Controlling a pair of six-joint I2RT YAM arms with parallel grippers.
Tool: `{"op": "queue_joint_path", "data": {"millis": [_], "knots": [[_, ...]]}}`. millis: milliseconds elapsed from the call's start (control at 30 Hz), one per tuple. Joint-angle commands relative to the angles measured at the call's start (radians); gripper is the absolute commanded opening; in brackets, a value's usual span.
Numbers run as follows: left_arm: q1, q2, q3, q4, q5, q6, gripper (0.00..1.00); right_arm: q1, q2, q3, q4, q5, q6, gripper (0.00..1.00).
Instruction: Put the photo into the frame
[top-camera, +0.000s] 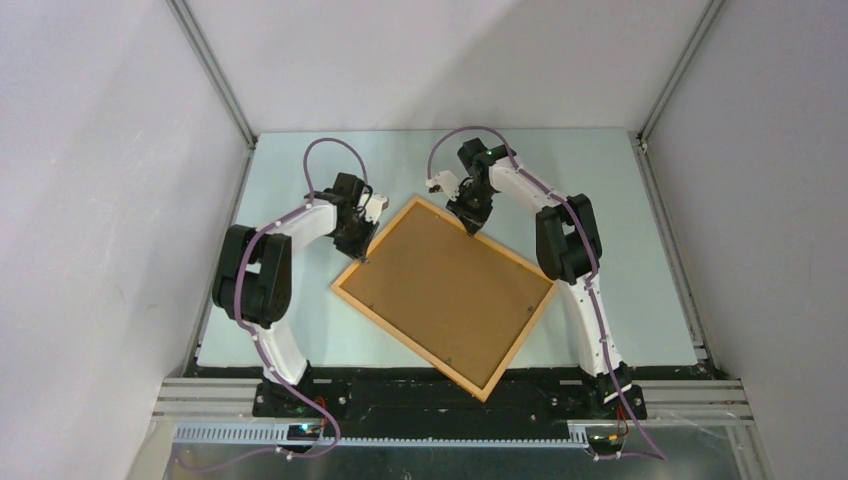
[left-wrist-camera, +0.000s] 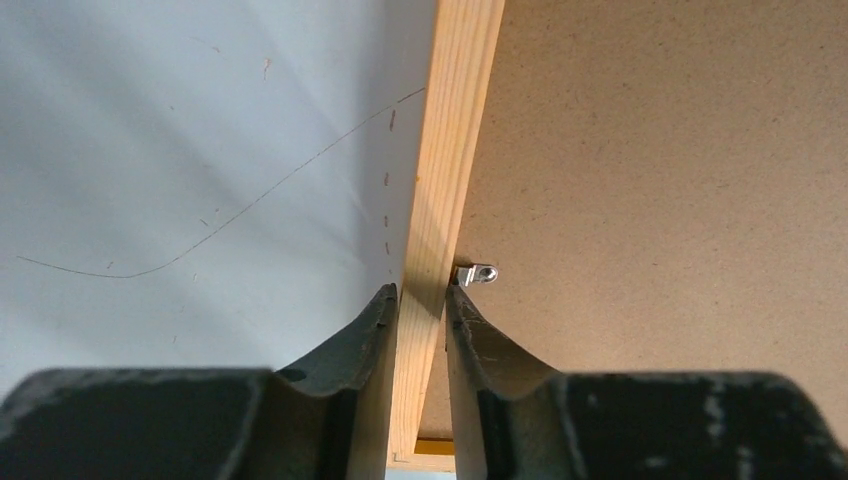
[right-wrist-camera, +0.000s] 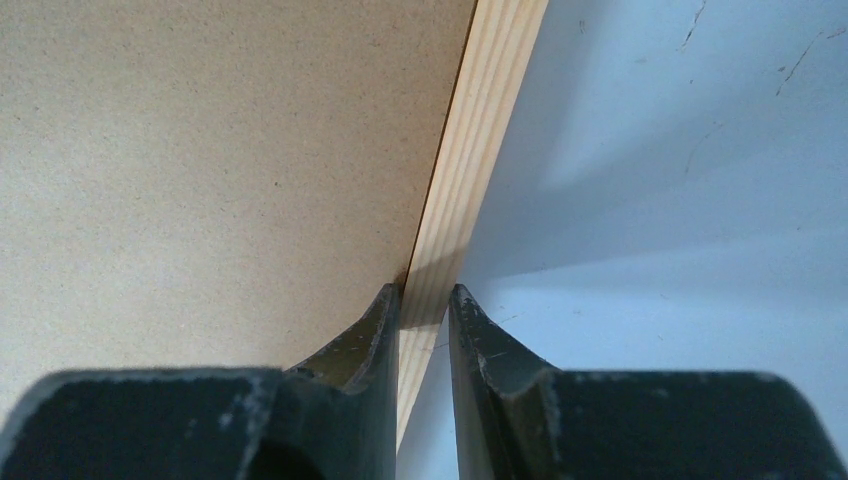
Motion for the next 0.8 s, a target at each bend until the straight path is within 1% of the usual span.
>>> {"op": "queue_joint_path", "data": {"millis": [0,100,167,233,267,300,367,400,433,467,533,733,767], "knots": [[0.005,-0.013,0.022,0.013,-0.036,0.028,0.26,-0.003,-0.006,-0.028,0.015,0.026,-0.022,0.0],[0.004,-0.014,0.022,0.012,-0.039,0.028,0.26,-0.003,-0.004,-0.033,0.019,0.027,-0.021,0.0],[0.004,-0.015,0.021,0.013,-0.036,0.027,0.29,-0.003,-0.004,-0.037,0.021,0.026,-0.019,0.0],[0.004,-0.02,0.018,0.013,-0.042,0.027,0.36,-0.004,-0.005,-0.04,0.023,0.028,-0.018,0.0],[0.005,-0.028,0.013,0.012,-0.044,0.03,0.42,-0.004,-0.005,-0.04,0.025,0.029,-0.014,0.01],[0.005,-0.032,0.011,0.011,-0.049,0.031,0.44,-0.005,-0.004,-0.039,0.026,0.03,-0.011,0.03],[0.005,-0.047,0.003,0.011,-0.058,0.036,0.5,-0.01,-0.006,-0.035,0.029,0.027,0.005,0.09],[0.005,-0.055,-0.002,0.009,-0.066,0.037,0.54,-0.012,-0.008,-0.033,0.034,0.027,0.019,0.16],[0.005,-0.059,-0.004,0.007,-0.069,0.037,0.56,-0.016,-0.013,-0.033,0.038,0.026,0.028,0.2],[0.006,-0.067,-0.008,0.006,-0.073,0.036,0.57,-0.018,-0.016,-0.033,0.046,0.026,0.044,0.27],[0.007,-0.082,-0.013,0.003,-0.076,0.034,0.6,-0.026,-0.027,-0.033,0.059,0.028,0.067,0.34],[0.016,-0.129,-0.02,-0.007,-0.06,0.022,0.64,-0.069,-0.069,-0.035,0.079,0.006,0.112,0.38],[0.02,-0.14,-0.021,-0.011,-0.055,0.019,0.65,-0.074,-0.081,-0.037,0.08,-0.007,0.121,0.41]]}}
